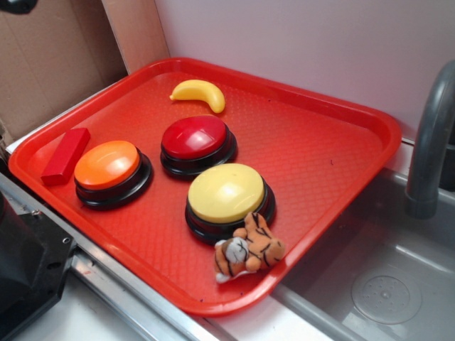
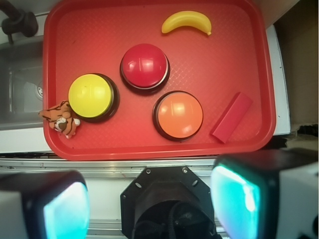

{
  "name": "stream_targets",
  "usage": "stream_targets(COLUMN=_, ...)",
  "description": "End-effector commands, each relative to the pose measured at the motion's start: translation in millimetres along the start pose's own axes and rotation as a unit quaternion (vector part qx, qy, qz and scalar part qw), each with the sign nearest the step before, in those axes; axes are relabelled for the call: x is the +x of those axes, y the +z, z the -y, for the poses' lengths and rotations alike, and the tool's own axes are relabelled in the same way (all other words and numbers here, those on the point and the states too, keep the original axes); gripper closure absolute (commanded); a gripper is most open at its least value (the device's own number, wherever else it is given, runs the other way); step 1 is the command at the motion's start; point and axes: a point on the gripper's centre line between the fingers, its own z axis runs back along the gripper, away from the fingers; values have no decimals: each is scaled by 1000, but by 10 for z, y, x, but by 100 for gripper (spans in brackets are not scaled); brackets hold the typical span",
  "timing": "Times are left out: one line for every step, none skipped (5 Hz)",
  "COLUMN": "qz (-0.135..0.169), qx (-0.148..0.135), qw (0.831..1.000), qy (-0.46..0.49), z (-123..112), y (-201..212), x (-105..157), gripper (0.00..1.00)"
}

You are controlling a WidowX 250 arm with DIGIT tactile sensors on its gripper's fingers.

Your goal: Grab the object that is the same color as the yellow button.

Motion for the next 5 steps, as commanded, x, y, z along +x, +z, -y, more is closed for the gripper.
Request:
stream_targets(qz=0, qx=0, qw=1000, qy=0, z=0, y=0, x=0, gripper=0)
stream_targets(qz=11, qx=-16, qw=998, qy=64, z=-5, y=-88, x=258, gripper=0)
stream_targets(qz=20, qx=-20, qw=990, qy=137, z=-6, y=-303, x=545, gripper=0)
stream_targets(qz=65, qx=-4, qw=975, qy=212, z=-66, y=-553, x=833, gripper=0)
stream_targets(qz=132, qx=-4, qw=950, qy=282, z=-193, y=-755, x=1131, gripper=0)
